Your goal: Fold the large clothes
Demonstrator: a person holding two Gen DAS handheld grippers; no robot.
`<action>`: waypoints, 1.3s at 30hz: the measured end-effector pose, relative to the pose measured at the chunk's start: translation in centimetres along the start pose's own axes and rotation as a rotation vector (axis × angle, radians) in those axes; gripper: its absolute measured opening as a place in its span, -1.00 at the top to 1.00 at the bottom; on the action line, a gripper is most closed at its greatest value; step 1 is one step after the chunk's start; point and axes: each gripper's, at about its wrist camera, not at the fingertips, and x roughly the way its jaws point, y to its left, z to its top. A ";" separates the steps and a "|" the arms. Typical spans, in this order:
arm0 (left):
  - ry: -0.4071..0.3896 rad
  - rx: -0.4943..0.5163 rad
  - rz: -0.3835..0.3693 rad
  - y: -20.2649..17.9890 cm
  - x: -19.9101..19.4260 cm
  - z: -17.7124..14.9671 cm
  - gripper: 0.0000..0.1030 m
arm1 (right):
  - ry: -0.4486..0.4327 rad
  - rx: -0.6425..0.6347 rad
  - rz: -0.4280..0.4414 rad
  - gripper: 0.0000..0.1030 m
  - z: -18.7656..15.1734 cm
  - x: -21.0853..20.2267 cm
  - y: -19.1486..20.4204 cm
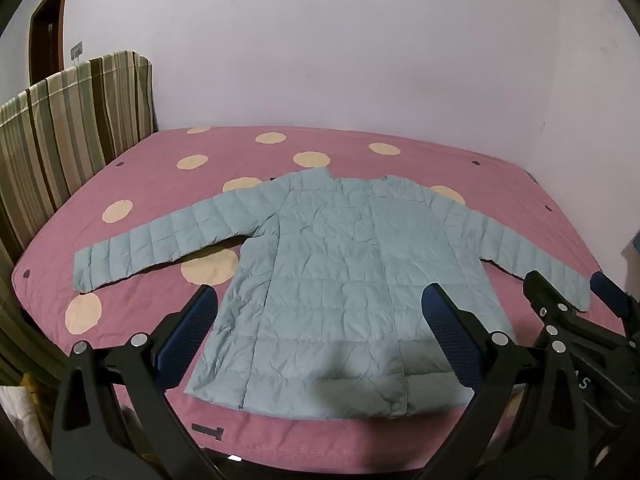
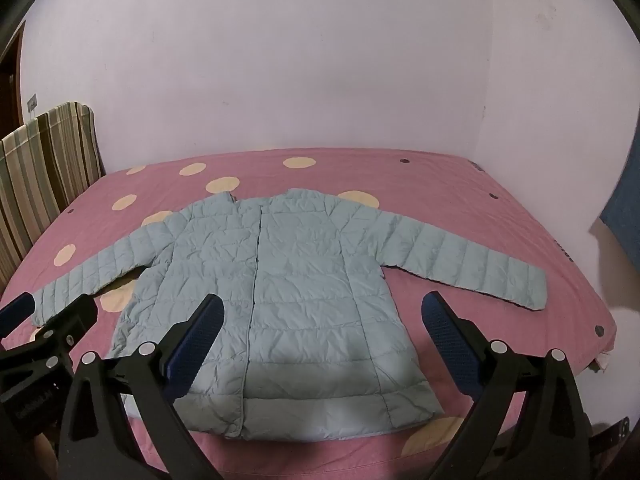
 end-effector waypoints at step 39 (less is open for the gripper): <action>0.005 0.011 -0.002 -0.1 -0.8 -0.1 -0.96 | -0.005 -0.002 -0.002 -0.91 -0.6 0.0 -0.1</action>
